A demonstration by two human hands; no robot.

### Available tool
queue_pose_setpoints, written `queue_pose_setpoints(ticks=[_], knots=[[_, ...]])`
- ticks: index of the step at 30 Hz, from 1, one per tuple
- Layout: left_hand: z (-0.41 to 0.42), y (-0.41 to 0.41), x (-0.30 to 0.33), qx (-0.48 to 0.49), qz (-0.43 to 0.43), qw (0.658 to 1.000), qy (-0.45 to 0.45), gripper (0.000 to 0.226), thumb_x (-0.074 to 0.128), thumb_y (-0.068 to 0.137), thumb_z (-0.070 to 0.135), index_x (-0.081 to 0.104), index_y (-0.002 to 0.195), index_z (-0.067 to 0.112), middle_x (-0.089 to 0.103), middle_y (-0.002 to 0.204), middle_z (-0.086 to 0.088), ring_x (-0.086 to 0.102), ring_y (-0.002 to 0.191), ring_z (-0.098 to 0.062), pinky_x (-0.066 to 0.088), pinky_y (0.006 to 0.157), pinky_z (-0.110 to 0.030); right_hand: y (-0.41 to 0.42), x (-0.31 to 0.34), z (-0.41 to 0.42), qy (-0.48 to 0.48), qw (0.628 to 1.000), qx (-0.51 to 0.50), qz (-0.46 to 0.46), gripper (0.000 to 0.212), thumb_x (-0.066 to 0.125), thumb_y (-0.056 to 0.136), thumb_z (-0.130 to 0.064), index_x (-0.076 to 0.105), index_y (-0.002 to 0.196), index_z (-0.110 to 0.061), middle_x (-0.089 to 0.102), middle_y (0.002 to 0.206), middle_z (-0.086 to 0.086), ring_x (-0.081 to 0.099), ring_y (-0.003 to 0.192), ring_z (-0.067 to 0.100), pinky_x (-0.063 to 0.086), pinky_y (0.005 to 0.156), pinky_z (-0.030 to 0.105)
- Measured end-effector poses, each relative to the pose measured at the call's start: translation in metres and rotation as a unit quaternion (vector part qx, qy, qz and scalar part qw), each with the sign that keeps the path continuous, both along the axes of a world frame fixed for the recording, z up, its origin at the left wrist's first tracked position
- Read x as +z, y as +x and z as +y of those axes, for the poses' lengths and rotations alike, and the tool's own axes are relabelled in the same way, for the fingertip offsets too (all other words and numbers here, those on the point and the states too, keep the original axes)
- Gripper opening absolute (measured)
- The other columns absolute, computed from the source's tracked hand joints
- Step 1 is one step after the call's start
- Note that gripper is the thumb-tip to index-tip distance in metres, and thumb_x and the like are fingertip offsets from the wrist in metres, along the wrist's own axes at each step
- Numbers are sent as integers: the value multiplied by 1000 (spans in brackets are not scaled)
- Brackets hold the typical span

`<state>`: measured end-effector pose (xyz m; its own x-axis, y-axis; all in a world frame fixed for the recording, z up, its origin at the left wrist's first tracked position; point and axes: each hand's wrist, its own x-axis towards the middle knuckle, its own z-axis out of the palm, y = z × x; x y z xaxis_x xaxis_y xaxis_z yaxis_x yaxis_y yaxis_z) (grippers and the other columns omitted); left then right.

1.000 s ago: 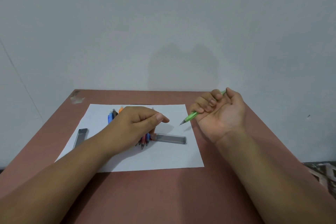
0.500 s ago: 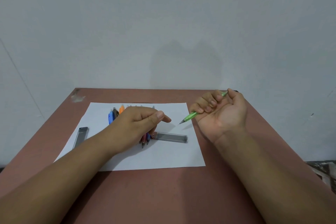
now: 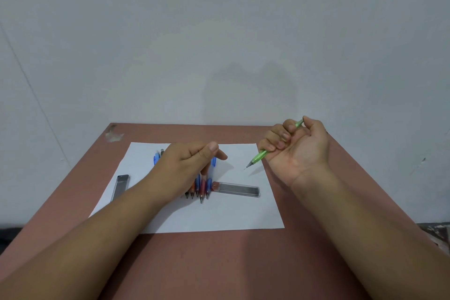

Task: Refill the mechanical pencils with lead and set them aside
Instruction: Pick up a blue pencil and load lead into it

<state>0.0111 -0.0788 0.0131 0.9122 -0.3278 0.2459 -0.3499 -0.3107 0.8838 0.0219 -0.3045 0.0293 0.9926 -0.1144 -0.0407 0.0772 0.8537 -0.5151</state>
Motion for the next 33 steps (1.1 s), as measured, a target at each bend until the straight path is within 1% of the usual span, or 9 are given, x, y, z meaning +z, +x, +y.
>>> queue_pose_setpoints(ticks=[1,4,7,10,13,15,18,25,33], knots=[[0,0,1,5,-1,1000,-6,43,44,96,50,79,93,25,56,62,1,49,54,0,40,61,-9,2,1,1,0,1000,0,5,37,35,93,-38,37,63,-17,26,61,-1,20,50,15,22,53,27],[-2,-1,4,10,4,1000,-25,42,45,99,46,78,93,23,56,63,-2,45,50,-2,37,54,-10,9,7,2,27,999,-5,19,38,37,93,-38,39,62,-15,28,61,-2,21,48,15,22,53,26],[-3,-2,8,8,39,997,-65,43,42,103,45,78,95,23,58,63,-4,43,47,-12,37,47,-23,16,16,5,51,999,-6,12,38,37,93,-39,40,63,-15,28,60,-2,22,48,14,22,51,25],[-6,-6,13,-22,98,990,-104,60,31,98,60,77,101,21,63,68,-13,44,47,-20,33,44,-27,18,13,10,72,997,-2,-2,37,38,93,-39,41,64,-15,29,61,-3,23,48,14,23,50,25],[-10,-7,14,-38,162,980,-107,83,21,86,78,76,104,19,62,66,-16,43,44,-20,31,42,-24,16,2,12,73,997,-1,-6,37,37,92,-38,39,63,-16,26,61,-3,20,48,13,22,49,26],[-11,-6,13,-42,181,977,-103,88,20,81,83,77,102,20,60,65,-17,42,44,-19,31,43,-25,14,0,11,67,998,-5,-8,35,36,91,-35,37,62,-17,25,60,-3,19,49,14,21,50,26],[-12,-5,11,-47,192,975,-102,89,20,81,83,76,104,17,59,65,-17,42,43,-19,31,43,-25,12,-2,10,55,998,-6,-15,33,34,91,-34,36,62,-18,24,60,-2,17,49,14,19,52,27],[-12,-5,8,-43,187,978,-77,88,19,83,81,74,105,17,59,62,-14,43,44,-19,31,41,-23,10,-3,15,46,999,1,-20,37,36,93,-39,35,63,-17,24,60,-2,18,48,14,22,47,26],[-14,-2,6,-46,184,979,-70,86,21,83,79,73,107,15,57,63,-12,43,43,-15,28,43,-24,13,-7,14,43,999,-18,9,36,34,91,-36,34,60,-18,20,58,-3,14,47,14,17,48,25]])
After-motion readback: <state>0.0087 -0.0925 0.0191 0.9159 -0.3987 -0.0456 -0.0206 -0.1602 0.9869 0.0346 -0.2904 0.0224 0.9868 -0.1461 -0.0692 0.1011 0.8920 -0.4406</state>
